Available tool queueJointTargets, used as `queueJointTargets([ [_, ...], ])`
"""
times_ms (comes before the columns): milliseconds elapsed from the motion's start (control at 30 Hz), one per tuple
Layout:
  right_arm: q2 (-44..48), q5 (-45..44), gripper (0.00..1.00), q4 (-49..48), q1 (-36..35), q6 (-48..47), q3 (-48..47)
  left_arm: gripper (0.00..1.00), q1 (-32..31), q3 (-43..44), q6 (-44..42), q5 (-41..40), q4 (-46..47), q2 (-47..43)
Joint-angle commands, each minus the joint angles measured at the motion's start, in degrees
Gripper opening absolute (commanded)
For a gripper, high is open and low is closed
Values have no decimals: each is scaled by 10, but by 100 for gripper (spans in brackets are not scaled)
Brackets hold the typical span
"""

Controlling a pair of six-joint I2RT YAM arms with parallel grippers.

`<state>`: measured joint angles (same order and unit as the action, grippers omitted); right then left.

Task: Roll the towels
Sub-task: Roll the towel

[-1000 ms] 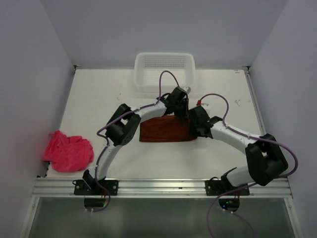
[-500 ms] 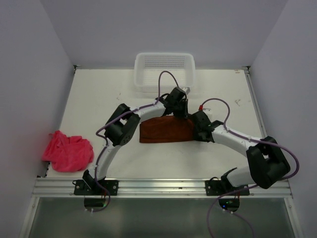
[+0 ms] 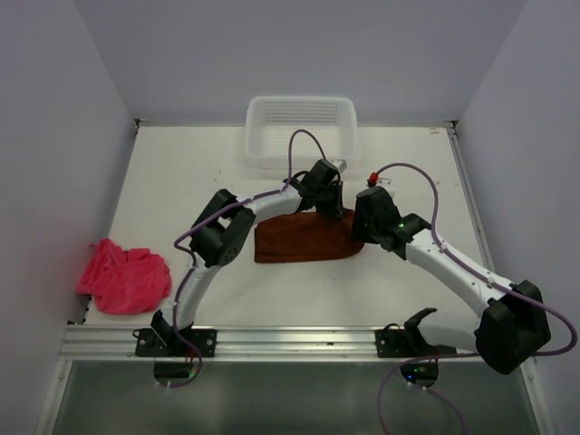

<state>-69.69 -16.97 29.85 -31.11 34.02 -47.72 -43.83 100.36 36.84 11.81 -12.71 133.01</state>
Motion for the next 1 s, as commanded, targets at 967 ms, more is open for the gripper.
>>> queueJointTargets([
  [967, -106, 66, 7, -57, 15, 34, 9, 0, 8, -26, -17, -2, 10, -39],
])
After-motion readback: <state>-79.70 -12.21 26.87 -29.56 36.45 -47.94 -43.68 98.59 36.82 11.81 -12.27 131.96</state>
